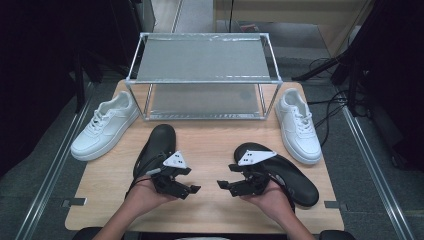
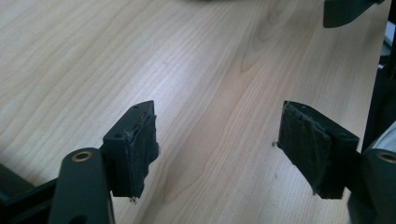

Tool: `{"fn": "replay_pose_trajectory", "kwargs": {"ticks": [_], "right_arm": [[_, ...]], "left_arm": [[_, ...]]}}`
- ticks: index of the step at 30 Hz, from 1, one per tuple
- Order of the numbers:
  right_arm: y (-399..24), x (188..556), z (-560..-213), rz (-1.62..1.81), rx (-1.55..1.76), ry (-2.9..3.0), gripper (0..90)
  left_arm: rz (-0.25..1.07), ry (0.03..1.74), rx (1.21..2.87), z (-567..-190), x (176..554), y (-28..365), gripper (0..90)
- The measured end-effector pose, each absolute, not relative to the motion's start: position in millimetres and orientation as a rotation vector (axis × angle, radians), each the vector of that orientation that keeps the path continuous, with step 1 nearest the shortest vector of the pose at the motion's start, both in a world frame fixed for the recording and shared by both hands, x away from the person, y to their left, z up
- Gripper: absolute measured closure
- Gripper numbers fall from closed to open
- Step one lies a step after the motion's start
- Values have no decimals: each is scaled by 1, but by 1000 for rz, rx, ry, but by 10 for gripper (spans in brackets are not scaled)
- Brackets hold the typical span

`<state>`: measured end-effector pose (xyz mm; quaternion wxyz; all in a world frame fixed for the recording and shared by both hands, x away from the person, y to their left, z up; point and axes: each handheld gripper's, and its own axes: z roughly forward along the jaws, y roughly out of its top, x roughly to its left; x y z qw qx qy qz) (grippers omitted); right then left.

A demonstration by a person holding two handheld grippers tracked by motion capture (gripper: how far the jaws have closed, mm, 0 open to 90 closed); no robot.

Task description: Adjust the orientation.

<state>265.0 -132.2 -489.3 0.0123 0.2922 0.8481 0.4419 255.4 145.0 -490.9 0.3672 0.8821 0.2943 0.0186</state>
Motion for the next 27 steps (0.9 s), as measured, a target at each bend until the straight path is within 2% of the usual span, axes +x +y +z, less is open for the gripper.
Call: {"fn": "replay_pose_trajectory", "kwargs": {"ticks": [3, 5, 7, 10, 11, 13, 14, 17, 18, 20, 23, 24, 27], "right_arm": [[-134, 266, -490, 1345, 917, 2642, 357], [-135, 267, -491, 1338, 905, 2659, 389], [-134, 266, -490, 1336, 905, 2661, 390], [-133, 265, -489, 1324, 893, 2650, 398], [-132, 264, -489, 1320, 878, 2646, 418], [-132, 264, -489, 1315, 879, 2651, 437], [-132, 262, -489, 1304, 863, 2661, 457], [-132, 261, -490, 1296, 848, 2670, 464], [-131, 259, -489, 1291, 837, 2673, 488], [-130, 258, -489, 1292, 835, 2678, 498], [-127, 256, -489, 1298, 809, 2686, 560], [-127, 256, -489, 1298, 809, 2686, 560], [-124, 254, -488, 1288, 793, 2708, 646]], "left_arm": [[62, 759, 2267, -486, 256, 150, 287], [76, 768, 2264, -482, 256, 154, 331], [70, 774, 2257, -480, 257, 157, 391], [69, 791, 2257, -476, 258, 165, 422], [64, 793, 2259, -475, 258, 168, 472], [50, 813, 2243, -474, 259, 173, 496], [52, 828, 2244, -470, 260, 179, 572], [49, 831, 2243, -467, 261, 185, 622], [48, 841, 2241, -464, 262, 190, 688], [48, 846, 2234, -462, 263, 193, 704], [64, 870, 2224, -455, 264, 207, 823], [67, 883, 2208, -453, 263, 214, 823], [95, 915, 2202, -452, 262, 231, 871]]}}
